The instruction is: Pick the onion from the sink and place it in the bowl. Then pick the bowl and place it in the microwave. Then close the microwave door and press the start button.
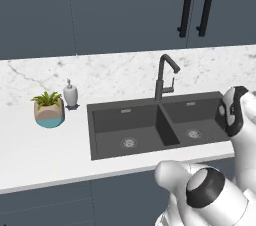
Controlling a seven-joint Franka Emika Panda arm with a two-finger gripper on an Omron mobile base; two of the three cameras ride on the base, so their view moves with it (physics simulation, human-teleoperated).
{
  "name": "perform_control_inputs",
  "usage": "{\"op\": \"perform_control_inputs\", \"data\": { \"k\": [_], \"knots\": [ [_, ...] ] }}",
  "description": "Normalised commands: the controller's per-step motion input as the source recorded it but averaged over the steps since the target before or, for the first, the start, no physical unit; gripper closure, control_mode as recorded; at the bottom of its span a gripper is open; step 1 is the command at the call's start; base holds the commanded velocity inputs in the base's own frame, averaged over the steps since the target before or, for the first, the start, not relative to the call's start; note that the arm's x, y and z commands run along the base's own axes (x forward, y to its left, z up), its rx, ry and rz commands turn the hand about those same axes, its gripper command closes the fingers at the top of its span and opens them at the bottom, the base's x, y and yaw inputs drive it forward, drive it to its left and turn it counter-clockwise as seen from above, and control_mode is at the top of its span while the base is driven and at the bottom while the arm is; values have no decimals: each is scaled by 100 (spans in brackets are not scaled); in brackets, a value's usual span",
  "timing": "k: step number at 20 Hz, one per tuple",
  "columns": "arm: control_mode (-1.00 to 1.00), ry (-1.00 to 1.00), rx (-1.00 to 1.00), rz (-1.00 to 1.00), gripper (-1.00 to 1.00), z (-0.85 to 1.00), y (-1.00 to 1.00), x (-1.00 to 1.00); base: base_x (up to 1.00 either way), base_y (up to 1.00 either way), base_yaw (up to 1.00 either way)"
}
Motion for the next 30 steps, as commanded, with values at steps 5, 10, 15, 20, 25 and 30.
{"op": "perform_control_inputs", "data": {
  "k": [5,10,15,20,25,30],
  "knots": [
    [-100,1,0,-15,100,39,76,-42,0,0,0],
    [-100,-1,0,-14,100,-1,77,-22,0,0,0],
    [-100,7,0,-9,100,9,53,-11,0,0,0],
    [100,2,0,-3,100,0,15,-7,-13,1,-4],
    [100,0,0,0,100,0,0,0,-31,-75,0],
    [100,0,0,0,100,0,0,0,-35,-100,0]
  ]
}}
